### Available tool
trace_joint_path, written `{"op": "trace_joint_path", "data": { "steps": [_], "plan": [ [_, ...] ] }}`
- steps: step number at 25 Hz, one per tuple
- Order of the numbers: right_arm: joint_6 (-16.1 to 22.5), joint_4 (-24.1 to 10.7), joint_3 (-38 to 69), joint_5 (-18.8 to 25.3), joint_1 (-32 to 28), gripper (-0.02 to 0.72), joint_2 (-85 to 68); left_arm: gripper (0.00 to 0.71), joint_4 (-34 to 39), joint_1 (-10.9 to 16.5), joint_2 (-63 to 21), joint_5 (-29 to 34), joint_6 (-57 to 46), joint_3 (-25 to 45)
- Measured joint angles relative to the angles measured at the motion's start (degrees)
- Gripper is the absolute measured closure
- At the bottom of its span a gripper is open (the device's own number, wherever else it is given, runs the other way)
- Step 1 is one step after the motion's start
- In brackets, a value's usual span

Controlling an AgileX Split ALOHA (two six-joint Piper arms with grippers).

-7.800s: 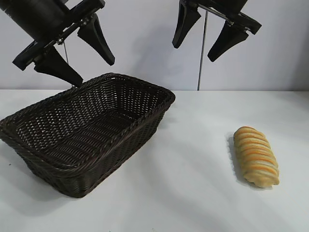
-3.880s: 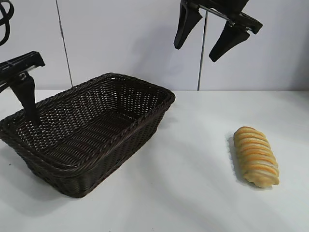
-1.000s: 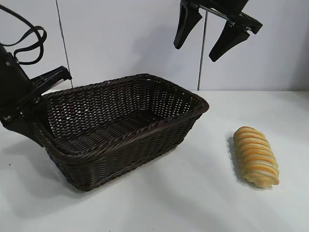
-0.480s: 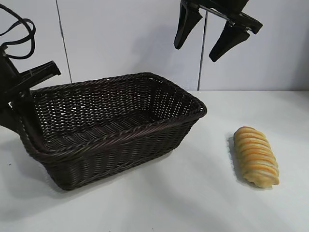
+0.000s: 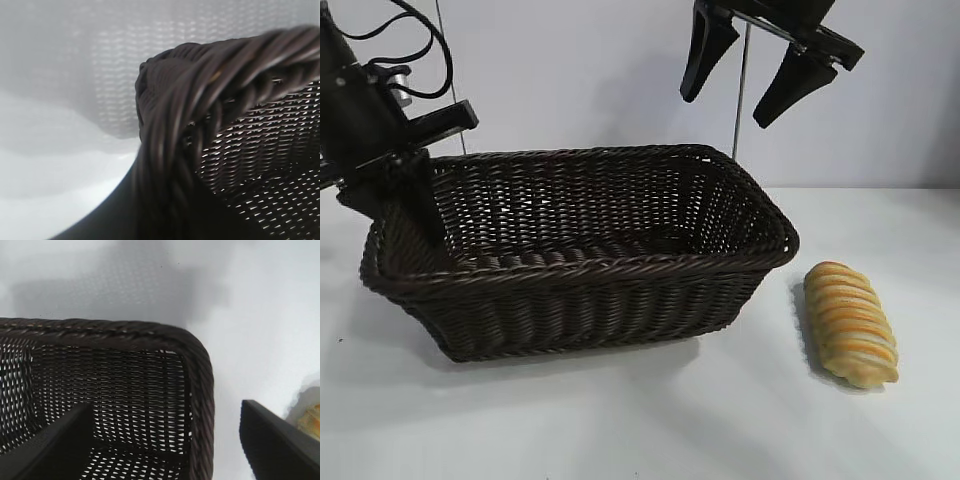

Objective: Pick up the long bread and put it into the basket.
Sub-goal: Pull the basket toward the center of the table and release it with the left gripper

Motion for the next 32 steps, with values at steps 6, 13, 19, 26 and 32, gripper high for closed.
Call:
{"op": "trace_joint_path", "data": {
  "steps": [6, 13, 19, 26, 32],
  "plan": [
    [0.0, 0.0, 0.0, 0.0, 0.0, 0.125, 0.0, 0.609, -1.2, 0.0, 3.2, 0.3, 2.4, -2.1],
    [0.0, 0.0, 0.0, 0.0, 0.0, 0.125, 0.0, 0.609, -1.7, 0.0, 6.0, 0.3, 2.9, -2.3],
    [0.0, 0.0, 0.0, -0.1, 0.0, 0.125, 0.0, 0.609, -1.7, 0.0, 7.6, -1.7, 3.0, -2.3],
    [0.0, 0.0, 0.0, -0.1, 0.0, 0.125, 0.0, 0.609, -1.7, 0.0, 8.4, -1.9, 3.2, -2.3],
    [0.0, 0.0, 0.0, -0.1, 0.0, 0.125, 0.0, 0.496, -2.9, 0.0, 8.4, -2.0, 3.3, -2.3]
  ]
}}
